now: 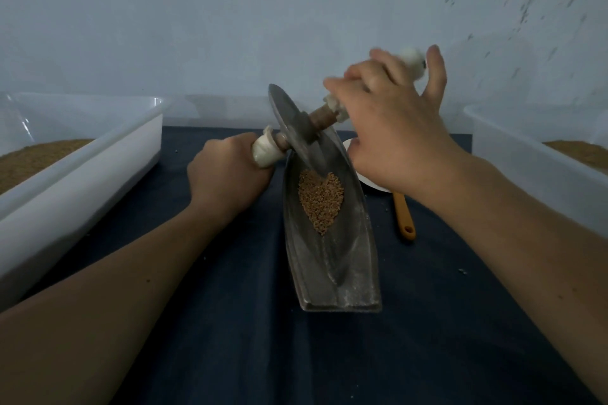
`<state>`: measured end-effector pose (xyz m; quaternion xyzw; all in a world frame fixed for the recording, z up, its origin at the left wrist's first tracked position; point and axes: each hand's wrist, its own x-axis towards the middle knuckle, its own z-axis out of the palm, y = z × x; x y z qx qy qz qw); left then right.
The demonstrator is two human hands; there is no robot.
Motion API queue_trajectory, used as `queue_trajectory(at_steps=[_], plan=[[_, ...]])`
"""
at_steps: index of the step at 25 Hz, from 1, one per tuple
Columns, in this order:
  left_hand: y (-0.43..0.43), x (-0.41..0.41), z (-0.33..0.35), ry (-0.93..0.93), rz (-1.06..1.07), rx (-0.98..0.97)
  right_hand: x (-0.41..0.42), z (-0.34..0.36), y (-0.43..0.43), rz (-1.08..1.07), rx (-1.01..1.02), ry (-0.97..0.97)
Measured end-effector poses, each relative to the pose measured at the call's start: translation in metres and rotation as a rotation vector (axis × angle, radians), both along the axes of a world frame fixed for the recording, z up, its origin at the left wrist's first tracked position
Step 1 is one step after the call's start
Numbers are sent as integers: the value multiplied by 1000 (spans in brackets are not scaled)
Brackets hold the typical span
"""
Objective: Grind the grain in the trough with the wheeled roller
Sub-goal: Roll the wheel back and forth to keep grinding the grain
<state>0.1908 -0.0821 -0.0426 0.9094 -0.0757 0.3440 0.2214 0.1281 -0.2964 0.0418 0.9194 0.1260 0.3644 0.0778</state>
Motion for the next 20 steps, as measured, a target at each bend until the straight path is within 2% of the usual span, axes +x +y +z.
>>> queue_trajectory(at_steps=[6,10,13,16,20], plan=[[0,-2,3,-159,17,242,8,-1,-12,-33,-54,141],[1,-3,8,-251,-2,365,10,-6,-19,-55,-5,222],[0,-3,14,-312,-1,470,11,-9,-22,-62,-37,362],[0,-3,18,-305,24,539,16,-9,-25,-68,-49,514],[-1,-2,28,-237,35,644,29,-12,-30,-45,-35,580]])
